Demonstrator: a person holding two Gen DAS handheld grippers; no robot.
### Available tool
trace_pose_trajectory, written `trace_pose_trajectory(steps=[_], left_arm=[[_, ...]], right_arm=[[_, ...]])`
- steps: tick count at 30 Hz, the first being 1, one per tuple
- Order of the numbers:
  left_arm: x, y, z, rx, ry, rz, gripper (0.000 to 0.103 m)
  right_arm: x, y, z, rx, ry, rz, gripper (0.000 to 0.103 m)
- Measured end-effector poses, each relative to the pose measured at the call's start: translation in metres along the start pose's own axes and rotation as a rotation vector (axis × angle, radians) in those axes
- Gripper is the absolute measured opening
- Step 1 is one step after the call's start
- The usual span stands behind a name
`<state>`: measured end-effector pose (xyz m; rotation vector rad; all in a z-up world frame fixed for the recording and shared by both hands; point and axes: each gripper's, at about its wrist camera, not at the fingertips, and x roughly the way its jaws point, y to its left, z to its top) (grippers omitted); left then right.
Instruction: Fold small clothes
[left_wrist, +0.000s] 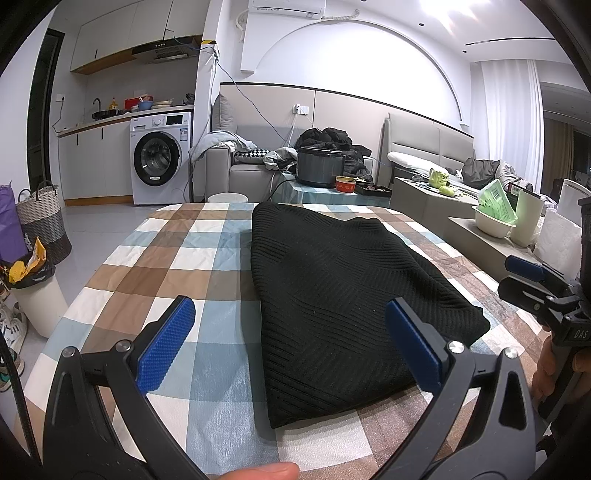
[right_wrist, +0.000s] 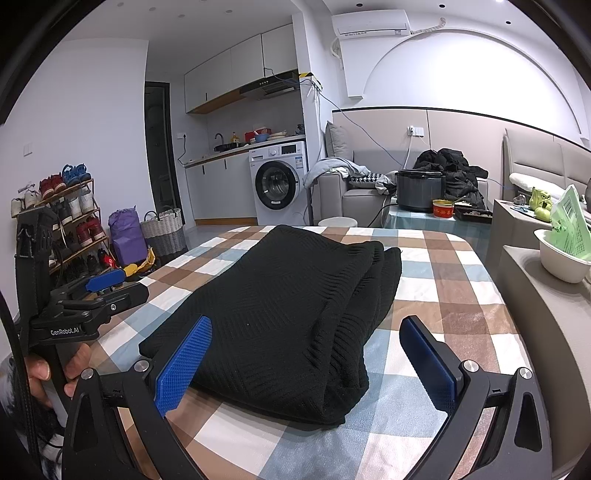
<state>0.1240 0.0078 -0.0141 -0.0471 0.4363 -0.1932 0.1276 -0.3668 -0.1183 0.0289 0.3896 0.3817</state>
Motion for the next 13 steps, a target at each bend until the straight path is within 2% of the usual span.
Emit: trace_pose_trajectory(steps=[13], left_arm=[[-0.0026, 0.002, 0.004, -0.002, -0.01, 0.015, 0.102]], right_arm=[[-0.0002, 0.0004, -0.0001, 0.0, 0.001, 0.0, 0.103]])
